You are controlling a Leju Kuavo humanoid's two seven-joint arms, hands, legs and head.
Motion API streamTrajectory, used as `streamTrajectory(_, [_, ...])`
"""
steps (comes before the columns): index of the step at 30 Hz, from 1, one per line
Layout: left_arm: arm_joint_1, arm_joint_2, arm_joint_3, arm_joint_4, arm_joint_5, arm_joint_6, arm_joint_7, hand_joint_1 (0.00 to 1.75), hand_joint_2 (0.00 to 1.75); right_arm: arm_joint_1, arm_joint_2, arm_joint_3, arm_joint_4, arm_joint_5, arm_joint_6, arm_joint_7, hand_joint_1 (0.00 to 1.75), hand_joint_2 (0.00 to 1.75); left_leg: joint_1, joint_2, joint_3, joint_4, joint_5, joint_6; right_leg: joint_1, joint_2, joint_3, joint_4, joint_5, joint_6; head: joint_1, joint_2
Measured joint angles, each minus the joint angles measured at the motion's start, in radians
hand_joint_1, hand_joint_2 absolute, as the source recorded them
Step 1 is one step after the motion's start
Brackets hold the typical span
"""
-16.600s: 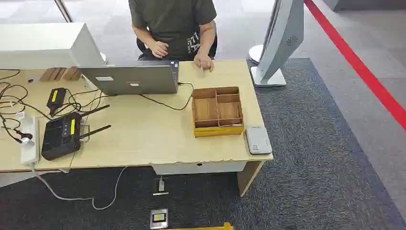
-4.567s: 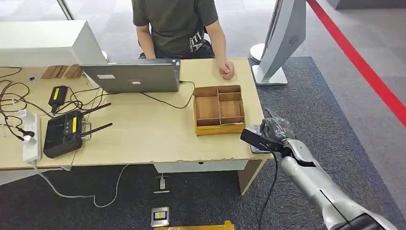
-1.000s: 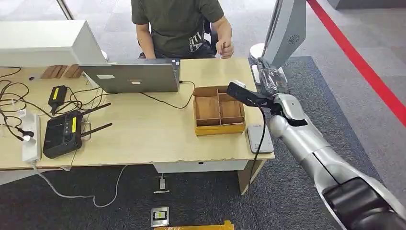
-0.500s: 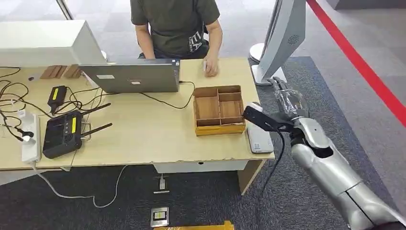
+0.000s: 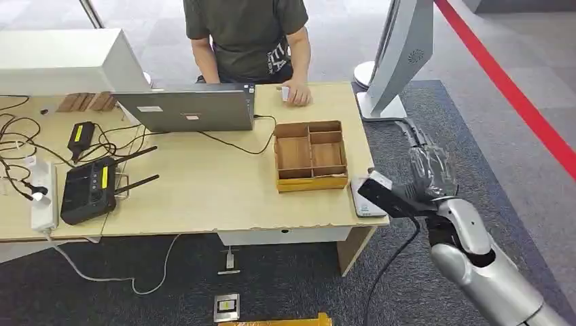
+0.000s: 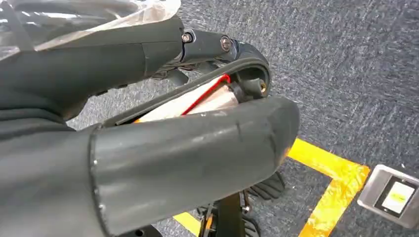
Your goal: Pass the card to the sensor for recognition and then transmit it.
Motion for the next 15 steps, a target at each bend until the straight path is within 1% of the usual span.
streamTrajectory(3, [-0.002, -0.005, 0.002, 0.0, 0.0, 0.021, 0.03, 0.0, 0.0, 0.056, 0.014, -0.001, -0.003, 0.045, -0.086, 0.0, 0.0, 1.75, 0.0, 0.0, 0.0, 0.0, -0.001, -0.001, 0.0, 0.0, 0.0, 0.0, 0.0, 0.0, 0.0, 0.0])
streamTrajectory(7, [-0.003, -0.011, 0.007, 0.0, 0.005, 0.042, 0.055, 0.0, 0.0, 0.115, 0.055, -0.004, 0.014, 0.172, -0.173, 0.033, 0.0, 1.75, 0.0, 0.0, 0.0, 0.0, -0.001, -0.001, 0.0, 0.0, 0.0, 0.0, -0.001, 0.0, 0.0, 0.0])
streamTrajectory(10, [-0.003, -0.016, 0.008, 0.0, 0.008, 0.051, 0.063, 0.0, 0.0, 0.141, 0.093, -0.004, 0.04, 0.258, -0.202, 0.04, 0.0, 1.75, 0.0, 0.0, 0.0, 0.0, -0.001, -0.001, 0.0, 0.0, 0.0, 0.0, -0.001, 0.0, 0.0, 0.0])
streamTrajectory(12, [-0.005, -0.02, 0.008, 0.0, 0.008, 0.051, 0.063, 0.0, 0.0, 0.145, 0.123, -0.003, 0.065, 0.309, -0.205, 0.039, 0.0, 1.75, 0.0, 0.0, 0.0, 0.0, -0.001, -0.001, 0.0, 0.001, 0.0, 0.0, -0.001, -0.001, 0.0, 0.0])
streamTrajectory(15, [-0.005, -0.023, 0.008, 0.0, 0.007, 0.051, 0.061, 0.0, 0.0, 0.145, 0.168, 0.0, 0.099, 0.342, -0.202, 0.039, 0.0, 1.75, 0.0, 0.001, 0.0, 0.0, -0.001, -0.001, 0.001, 0.001, 0.0, 0.0, -0.001, -0.001, 0.0, 0.0])
